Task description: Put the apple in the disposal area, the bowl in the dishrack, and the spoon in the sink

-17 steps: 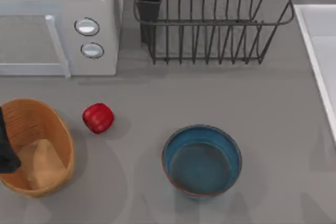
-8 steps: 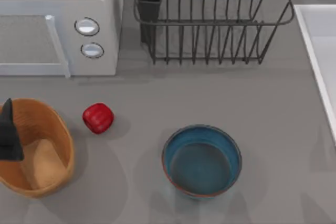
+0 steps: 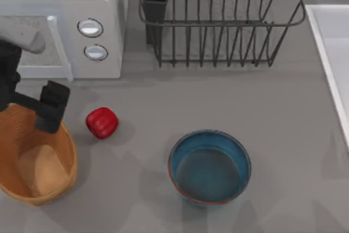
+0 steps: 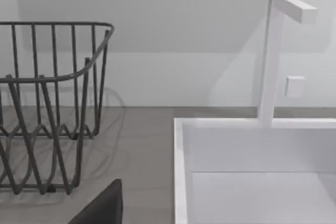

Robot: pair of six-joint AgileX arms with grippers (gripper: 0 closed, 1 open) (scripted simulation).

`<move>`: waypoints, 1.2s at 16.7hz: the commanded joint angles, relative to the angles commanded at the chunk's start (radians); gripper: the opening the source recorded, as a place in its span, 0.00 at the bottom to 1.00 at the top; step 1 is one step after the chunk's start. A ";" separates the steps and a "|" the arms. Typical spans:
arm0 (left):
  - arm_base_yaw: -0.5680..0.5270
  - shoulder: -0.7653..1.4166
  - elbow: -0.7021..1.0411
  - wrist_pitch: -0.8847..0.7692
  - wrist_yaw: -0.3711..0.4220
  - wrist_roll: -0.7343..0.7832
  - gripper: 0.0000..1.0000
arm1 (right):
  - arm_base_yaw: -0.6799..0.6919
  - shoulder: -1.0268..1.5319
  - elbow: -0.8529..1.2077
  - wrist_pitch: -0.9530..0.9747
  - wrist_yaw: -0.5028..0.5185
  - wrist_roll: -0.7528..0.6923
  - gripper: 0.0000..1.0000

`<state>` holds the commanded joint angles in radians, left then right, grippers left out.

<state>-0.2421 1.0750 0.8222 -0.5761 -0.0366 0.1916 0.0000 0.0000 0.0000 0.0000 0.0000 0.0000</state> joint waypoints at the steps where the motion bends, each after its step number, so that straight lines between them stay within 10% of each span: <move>1: -0.022 0.106 0.074 -0.052 -0.003 0.017 1.00 | 0.000 0.000 0.000 0.000 0.000 0.000 1.00; 10: -0.167 0.812 0.570 -0.398 -0.025 0.132 1.00 | 0.000 0.000 0.000 0.000 0.000 0.000 1.00; 20: -0.179 0.887 0.606 -0.415 -0.027 0.146 1.00 | 0.000 0.000 0.000 0.000 0.000 0.000 1.00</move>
<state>-0.4213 1.9615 1.4279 -0.9911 -0.0640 0.3378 0.0000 0.0000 0.0000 0.0000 0.0000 0.0000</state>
